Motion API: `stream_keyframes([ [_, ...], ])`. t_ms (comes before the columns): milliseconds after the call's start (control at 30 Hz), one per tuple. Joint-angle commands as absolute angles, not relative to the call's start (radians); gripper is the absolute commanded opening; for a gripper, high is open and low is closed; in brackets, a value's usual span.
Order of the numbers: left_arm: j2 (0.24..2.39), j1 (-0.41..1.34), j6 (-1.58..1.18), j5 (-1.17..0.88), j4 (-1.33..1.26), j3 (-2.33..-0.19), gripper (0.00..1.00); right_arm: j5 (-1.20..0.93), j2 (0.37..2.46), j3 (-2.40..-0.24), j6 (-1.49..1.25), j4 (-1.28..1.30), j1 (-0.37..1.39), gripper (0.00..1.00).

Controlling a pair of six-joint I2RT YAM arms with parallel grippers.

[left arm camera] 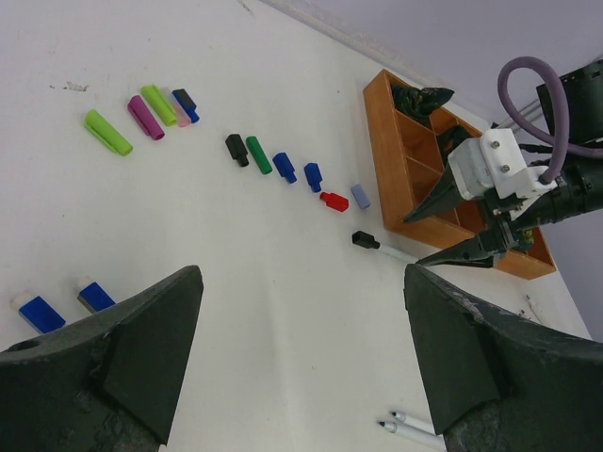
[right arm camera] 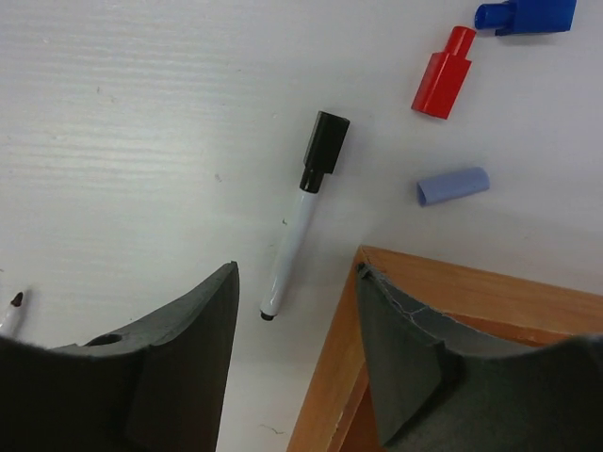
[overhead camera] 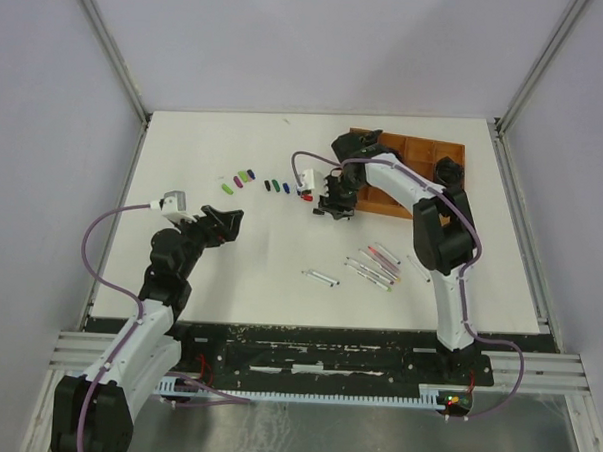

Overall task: Open the pen caps
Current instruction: Adjust the distractor at the center of the board, then pick up the pen from the center of the board.

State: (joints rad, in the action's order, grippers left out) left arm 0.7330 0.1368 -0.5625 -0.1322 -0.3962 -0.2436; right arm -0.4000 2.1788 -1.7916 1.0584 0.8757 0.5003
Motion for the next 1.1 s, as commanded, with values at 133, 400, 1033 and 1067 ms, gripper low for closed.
stream_keyframes([
  [133,0.732,0.135,-0.519,-0.128,-0.429,-0.268,0.93,-0.348,2.256,-1.882,1.082,0.891,0.517,0.58],
  [400,0.727,0.135,-0.520,-0.127,-0.428,-0.265,0.93,-0.282,2.299,-1.890,1.057,0.921,0.537,0.45],
  [1033,0.695,0.137,-0.938,-0.318,-0.734,-0.134,0.87,-0.400,2.091,-1.765,0.778,0.833,0.524,0.02],
  [1067,0.686,0.143,-0.989,-0.318,-0.776,-0.115,0.87,-0.423,2.055,-1.745,0.750,0.820,0.523,0.02],
])
